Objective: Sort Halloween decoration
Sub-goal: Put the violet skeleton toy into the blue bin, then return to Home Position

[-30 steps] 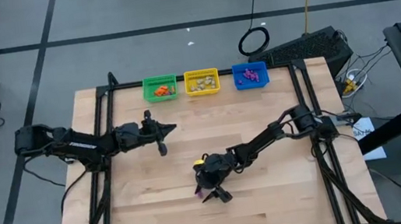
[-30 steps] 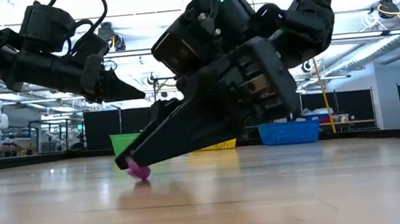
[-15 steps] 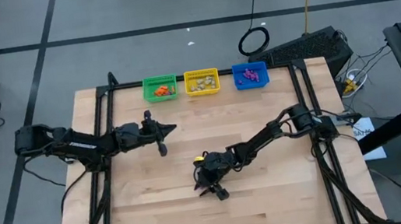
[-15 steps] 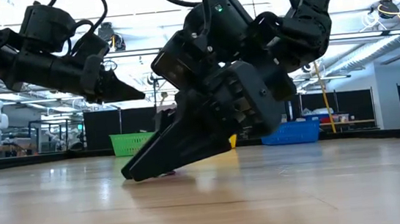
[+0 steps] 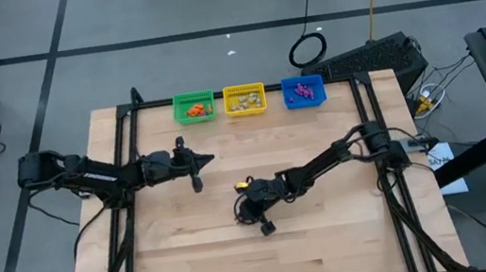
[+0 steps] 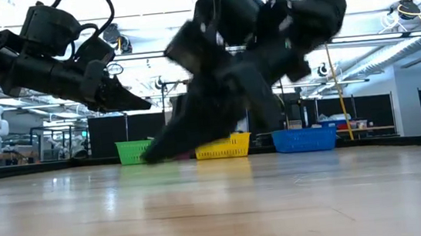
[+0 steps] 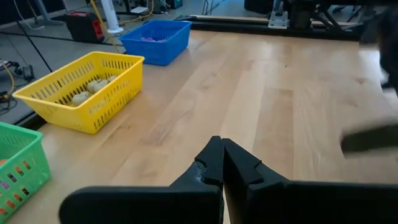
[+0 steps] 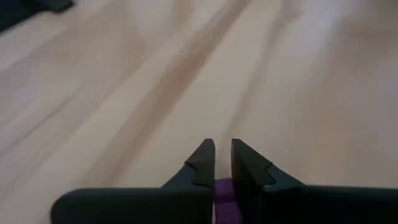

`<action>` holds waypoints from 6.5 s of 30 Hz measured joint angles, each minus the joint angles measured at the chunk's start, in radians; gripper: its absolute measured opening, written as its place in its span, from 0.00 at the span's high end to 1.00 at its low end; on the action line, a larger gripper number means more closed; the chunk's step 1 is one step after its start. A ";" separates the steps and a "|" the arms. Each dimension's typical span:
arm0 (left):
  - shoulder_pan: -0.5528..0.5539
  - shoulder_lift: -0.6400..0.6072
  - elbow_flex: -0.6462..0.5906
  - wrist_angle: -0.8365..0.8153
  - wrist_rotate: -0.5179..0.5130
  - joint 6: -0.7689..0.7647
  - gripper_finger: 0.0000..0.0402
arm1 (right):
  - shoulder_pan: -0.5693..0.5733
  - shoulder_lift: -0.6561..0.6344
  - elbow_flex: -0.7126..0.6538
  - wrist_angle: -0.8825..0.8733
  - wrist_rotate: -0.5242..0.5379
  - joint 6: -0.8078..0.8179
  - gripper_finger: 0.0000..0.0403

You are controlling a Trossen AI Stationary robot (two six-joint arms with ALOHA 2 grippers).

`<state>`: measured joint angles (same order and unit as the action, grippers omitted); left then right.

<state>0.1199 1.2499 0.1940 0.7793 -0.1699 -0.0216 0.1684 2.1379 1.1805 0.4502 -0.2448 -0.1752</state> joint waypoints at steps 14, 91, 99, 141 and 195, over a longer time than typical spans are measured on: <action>-0.005 0.000 0.000 -0.007 0.000 -0.001 1.00 | -0.116 -0.383 0.002 -0.479 0.330 -0.060 0.98; 0.000 -0.388 -0.187 0.026 0.028 0.027 1.00 | -0.719 -0.931 -0.678 -0.149 0.449 0.029 1.00; 0.000 -0.456 -0.188 -0.002 0.039 0.036 1.00 | -0.604 -1.135 -0.866 -0.072 0.271 -0.017 1.00; 0.000 -0.976 -0.190 -0.442 -0.017 0.098 1.00 | -0.606 -2.136 -1.165 -0.406 0.116 -0.022 1.00; 0.005 -1.249 -0.190 -0.735 -0.017 -0.076 1.00 | -0.606 -2.133 -1.150 -0.417 0.375 0.109 1.00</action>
<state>0.1249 0.0006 0.0040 0.0441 -0.1866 -0.0971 -0.4376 0.0048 0.0307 0.0330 0.1303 -0.0662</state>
